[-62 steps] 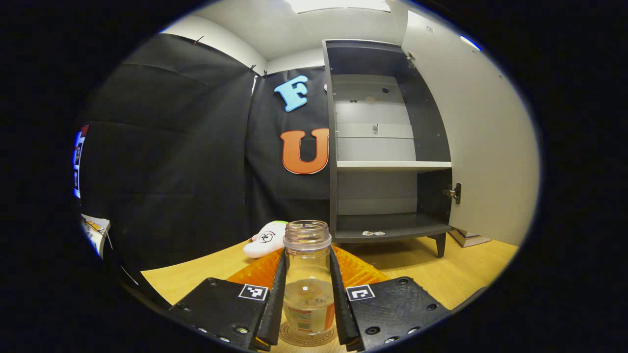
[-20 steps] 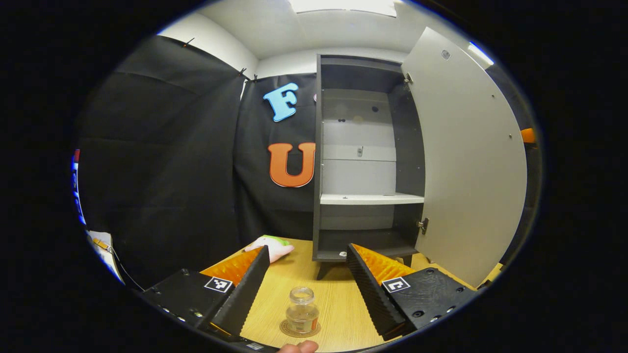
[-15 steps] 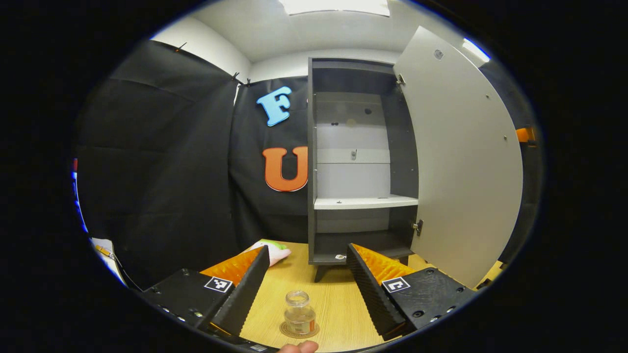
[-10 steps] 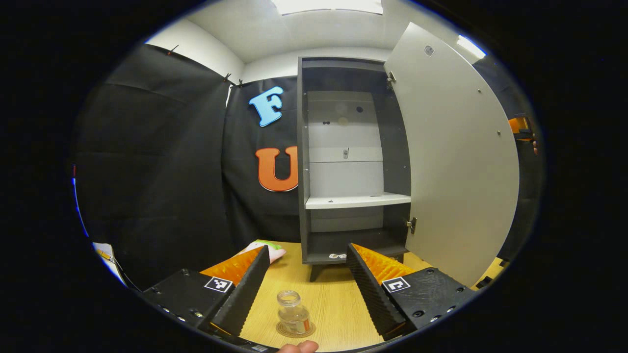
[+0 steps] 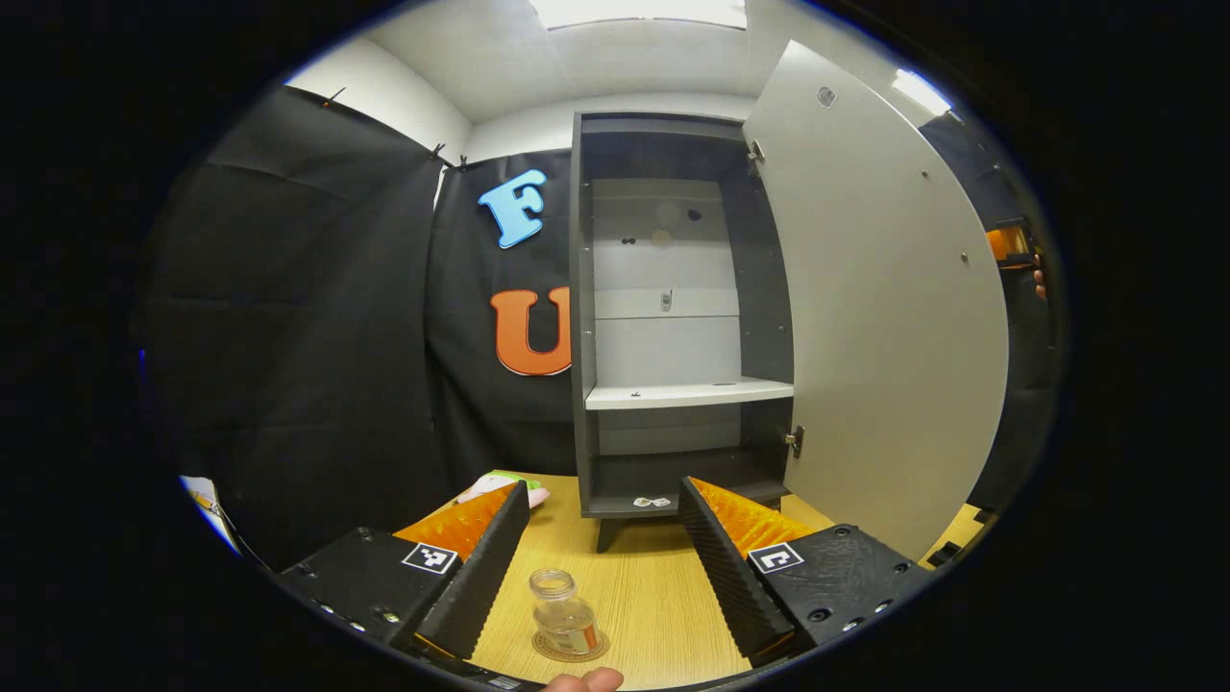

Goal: Open the cabinet door with the right hand, grasp the bottle in the cabinet with the left hand and place it on the coaster, then close the cabinet door with the right hand.

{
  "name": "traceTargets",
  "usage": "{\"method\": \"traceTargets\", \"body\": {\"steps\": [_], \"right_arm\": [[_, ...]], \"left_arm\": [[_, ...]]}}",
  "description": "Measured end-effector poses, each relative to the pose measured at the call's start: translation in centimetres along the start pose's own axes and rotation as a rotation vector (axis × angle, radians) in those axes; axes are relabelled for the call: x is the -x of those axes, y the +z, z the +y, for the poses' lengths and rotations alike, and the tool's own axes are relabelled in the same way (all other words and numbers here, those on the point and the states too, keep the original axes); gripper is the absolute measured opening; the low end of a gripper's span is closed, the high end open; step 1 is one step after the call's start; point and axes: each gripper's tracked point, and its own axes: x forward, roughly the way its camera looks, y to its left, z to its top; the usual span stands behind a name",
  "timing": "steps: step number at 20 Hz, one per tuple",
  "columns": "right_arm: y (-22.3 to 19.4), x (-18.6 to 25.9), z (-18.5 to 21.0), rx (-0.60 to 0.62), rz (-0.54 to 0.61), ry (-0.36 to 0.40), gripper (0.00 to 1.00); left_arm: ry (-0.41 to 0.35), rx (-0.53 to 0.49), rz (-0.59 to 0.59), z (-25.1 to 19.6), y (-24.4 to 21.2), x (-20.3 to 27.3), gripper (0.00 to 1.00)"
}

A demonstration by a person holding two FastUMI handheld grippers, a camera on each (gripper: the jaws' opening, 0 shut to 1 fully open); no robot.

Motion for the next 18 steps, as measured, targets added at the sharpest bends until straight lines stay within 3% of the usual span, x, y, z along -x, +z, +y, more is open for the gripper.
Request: {"method": "traceTargets", "body": {"steps": [7, 9, 10, 15, 16, 18], "right_arm": [[-0.1, -0.3, 7.1, -0.035, -0.026, 0.128, 0.96], [-0.2, -0.7, 9.0, -0.045, -0.021, 0.175, 0.92], [-0.2, -0.9, 9.9, -0.046, -0.020, 0.191, 0.96], [0.3, -2.7, 13.8, -0.021, -0.035, 0.238, 0.96], [0.4, -3.2, 14.7, -0.022, -0.033, 0.258, 0.92], [0.3, -4.1, 16.8, -0.028, -0.028, 0.297, 0.96]], "left_arm": [[-0.007, 0.007, -0.002, 1.2, 0.4, 0.3, 0.94], [-0.005, 0.004, -0.004, 1.6, 0.4, 0.4, 0.94], [-0.006, 0.004, -0.003, 1.7, 0.3, 0.4, 0.94], [-0.015, 0.004, -0.020, 2.3, 0.5, -0.1, 0.94], [-0.018, 0.002, -0.024, 2.3, 0.6, -0.1, 0.94], [-0.024, 0.006, -0.029, 2.5, 0.7, -0.3, 0.94]]}}
